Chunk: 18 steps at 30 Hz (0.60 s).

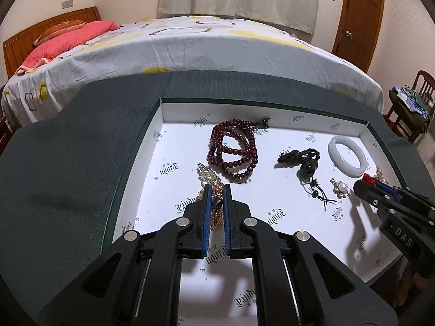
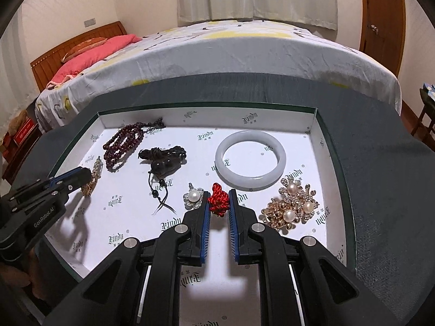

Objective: Organize jewelry
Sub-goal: 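Open the left gripper to drop the chain while the right gripper releases the red tassel into the tray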

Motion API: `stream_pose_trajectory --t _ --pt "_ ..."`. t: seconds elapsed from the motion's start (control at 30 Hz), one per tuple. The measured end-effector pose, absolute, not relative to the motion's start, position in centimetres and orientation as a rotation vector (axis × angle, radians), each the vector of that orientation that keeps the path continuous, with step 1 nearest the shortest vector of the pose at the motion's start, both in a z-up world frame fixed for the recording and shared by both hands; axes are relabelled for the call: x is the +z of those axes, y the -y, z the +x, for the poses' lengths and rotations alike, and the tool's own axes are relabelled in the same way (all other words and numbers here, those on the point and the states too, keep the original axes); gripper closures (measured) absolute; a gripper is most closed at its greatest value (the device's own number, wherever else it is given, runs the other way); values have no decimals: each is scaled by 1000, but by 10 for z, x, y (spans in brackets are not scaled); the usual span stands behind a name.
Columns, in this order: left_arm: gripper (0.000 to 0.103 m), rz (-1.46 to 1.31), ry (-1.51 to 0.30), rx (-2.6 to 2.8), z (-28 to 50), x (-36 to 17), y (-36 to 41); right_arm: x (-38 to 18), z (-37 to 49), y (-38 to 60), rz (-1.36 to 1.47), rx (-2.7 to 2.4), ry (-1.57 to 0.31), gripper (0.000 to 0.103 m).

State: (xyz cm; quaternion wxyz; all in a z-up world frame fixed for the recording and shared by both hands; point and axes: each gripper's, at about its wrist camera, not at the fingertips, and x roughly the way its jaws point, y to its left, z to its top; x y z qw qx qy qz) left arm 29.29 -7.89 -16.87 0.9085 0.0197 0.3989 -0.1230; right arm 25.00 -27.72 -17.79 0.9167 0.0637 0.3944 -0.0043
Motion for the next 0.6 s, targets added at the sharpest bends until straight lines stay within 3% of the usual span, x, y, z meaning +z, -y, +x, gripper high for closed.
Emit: stream_pose_trajectory --t 0.27,0.37,0.47,0.57,0.6 --pt "91 47 -829 -257 294 -171 80 -178 252 277 130 -9 -812 88" --pt "64 40 -829 -254 294 -170 81 -178 252 279 135 -10 -809 87" --pt "60 25 -824 -255 294 -168 80 -178 252 278 133 -7 -810 87" --pt "52 29 -818 -253 292 -166 82 -175 249 277 132 -11 -789 60" --pt "49 28 -816 -251 291 -165 82 -174 247 277 131 -10 -782 59"
